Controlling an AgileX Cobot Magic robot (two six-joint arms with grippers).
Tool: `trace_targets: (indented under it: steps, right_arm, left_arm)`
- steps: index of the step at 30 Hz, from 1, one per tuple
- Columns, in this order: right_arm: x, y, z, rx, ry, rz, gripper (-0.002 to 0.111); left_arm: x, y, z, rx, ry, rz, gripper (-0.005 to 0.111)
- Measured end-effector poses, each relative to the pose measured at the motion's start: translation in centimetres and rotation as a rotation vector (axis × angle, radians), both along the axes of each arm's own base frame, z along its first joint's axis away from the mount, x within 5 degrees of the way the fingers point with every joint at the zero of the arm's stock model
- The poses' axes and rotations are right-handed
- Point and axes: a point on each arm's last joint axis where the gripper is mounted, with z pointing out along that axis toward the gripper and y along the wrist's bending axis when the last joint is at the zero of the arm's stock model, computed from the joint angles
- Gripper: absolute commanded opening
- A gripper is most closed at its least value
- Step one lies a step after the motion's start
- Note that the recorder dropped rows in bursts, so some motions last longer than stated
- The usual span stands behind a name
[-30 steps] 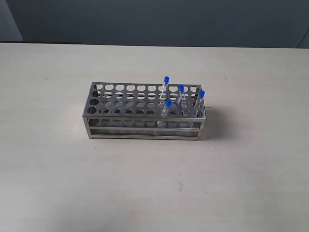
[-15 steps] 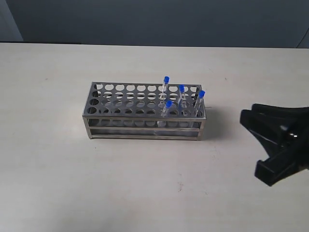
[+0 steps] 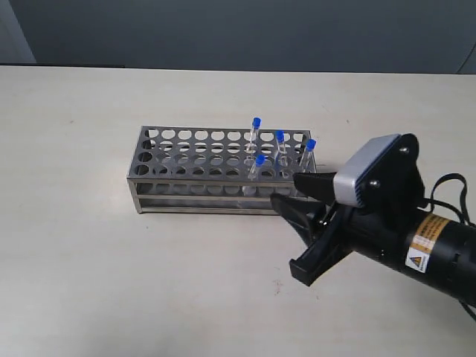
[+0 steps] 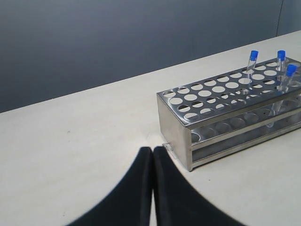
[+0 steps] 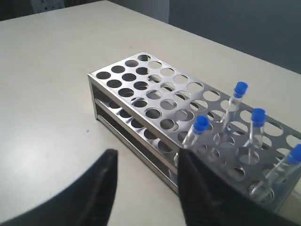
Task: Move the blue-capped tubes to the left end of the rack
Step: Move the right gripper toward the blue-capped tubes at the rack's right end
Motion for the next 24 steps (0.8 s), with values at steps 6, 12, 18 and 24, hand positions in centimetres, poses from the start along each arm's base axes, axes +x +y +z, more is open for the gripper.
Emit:
trace_targets:
  steps: [6, 12, 18, 24]
  right_arm:
    - [1.2, 0.3, -2.4, -0.019, 0.029, -0.059, 0.069]
    - [1.6, 0.6, -2.2, 0.045, -0.062, -0.053, 0.069]
    - [2.0, 0.9, -3.5, -0.032, -0.122, -0.024, 0.069]
    - [2.4, 1.1, -5.4, -0.074, -0.158, -0.016, 0.058]
  left_arm:
    - [0.0, 0.0, 0.0, 0.0, 0.0, 0.0, 0.0]
    - [0.0, 0.0, 0.0, 0.0, 0.0, 0.0, 0.0]
    - [0.0, 0.0, 0.0, 0.0, 0.0, 0.0, 0.0]
    - [0.0, 0.0, 0.0, 0.0, 0.0, 0.0, 0.0]
